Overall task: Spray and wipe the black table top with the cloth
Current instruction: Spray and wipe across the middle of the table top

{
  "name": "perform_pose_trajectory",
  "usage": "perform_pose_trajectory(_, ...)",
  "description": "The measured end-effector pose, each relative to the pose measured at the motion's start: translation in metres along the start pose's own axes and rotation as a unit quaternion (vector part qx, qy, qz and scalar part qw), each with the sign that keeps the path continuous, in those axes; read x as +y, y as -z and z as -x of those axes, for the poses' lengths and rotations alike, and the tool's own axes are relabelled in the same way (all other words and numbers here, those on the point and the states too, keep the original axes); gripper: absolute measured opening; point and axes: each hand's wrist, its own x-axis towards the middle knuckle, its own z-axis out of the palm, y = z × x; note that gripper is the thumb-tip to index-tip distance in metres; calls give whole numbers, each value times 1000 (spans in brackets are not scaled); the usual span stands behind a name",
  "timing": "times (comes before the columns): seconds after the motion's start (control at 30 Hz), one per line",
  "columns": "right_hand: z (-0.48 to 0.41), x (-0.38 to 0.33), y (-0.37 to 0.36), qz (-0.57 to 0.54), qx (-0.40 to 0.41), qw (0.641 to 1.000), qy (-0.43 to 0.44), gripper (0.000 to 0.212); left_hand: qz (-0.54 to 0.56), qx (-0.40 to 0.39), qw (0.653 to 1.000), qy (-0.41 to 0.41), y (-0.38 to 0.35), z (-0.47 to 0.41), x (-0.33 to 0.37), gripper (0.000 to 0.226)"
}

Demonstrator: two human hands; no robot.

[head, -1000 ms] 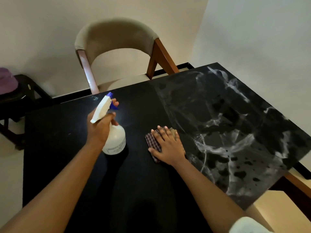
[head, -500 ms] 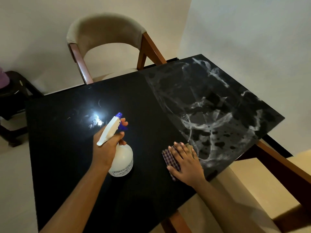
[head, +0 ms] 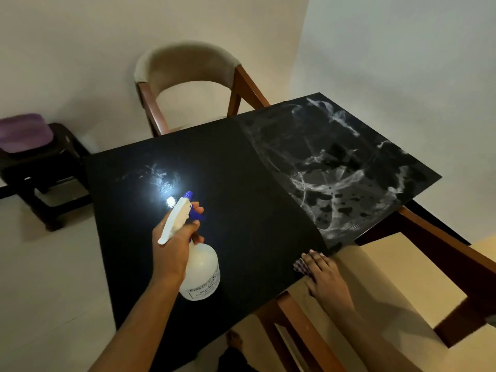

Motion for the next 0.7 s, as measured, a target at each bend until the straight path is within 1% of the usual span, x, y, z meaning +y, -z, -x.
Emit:
perform_pose_trajectory(0.07,14,-3,6,-5,-31,999,-17,59,-1,0,1000,9,14,10,-2,31)
perform_pose_trajectory(0.1,19,-5,12,-14,-61,998,-31,57,-4,1,1000,15,21,15,-4,30)
perform_pose_trajectory(0.17,24,-17,28,-76,-114,988,-71,49,-13,12,999,32,35,21,-9,30)
perform_pose_trajectory(0.2,24,-27,37,-116,-118,982,-88,48,-16,20,999,42,41,23,-12,30)
perform_pose_trajectory(0.23,18,-39,45,-156,-105,977,-96,49,-18,30,998,49,47,25,-14,30)
perform_pose_trajectory(0.3,-3,-68,60,-229,-39,970,-76,52,-21,47,997,57,56,26,-15,31)
perform_pose_trajectory(0.33,-18,-86,68,-248,-8,967,-55,50,-25,53,997,58,61,27,-15,32)
perform_pose_trajectory(0.37,-37,-104,75,-246,13,969,-31,43,-32,59,996,57,64,27,-16,33)
perform_pose_trajectory(0.43,-84,-139,77,-202,47,978,36,28,-42,71,995,50,72,26,-16,35)
perform_pose_trajectory(0.47,-109,-156,75,-171,51,982,67,25,-45,77,995,48,75,24,-17,36)
perform_pose_trajectory(0.53,-149,-184,67,-119,32,987,101,26,-52,90,993,47,82,23,-18,37)
perform_pose_trajectory(0.6,-170,-208,53,-43,1,994,105,30,-59,102,992,46,86,23,-18,36)
perform_pose_trajectory(0.63,-173,-218,44,3,4,994,106,30,-62,105,991,46,87,22,-19,36)
perform_pose_trajectory(0.7,-158,-234,25,66,42,988,133,30,-61,111,991,50,89,23,-19,36)
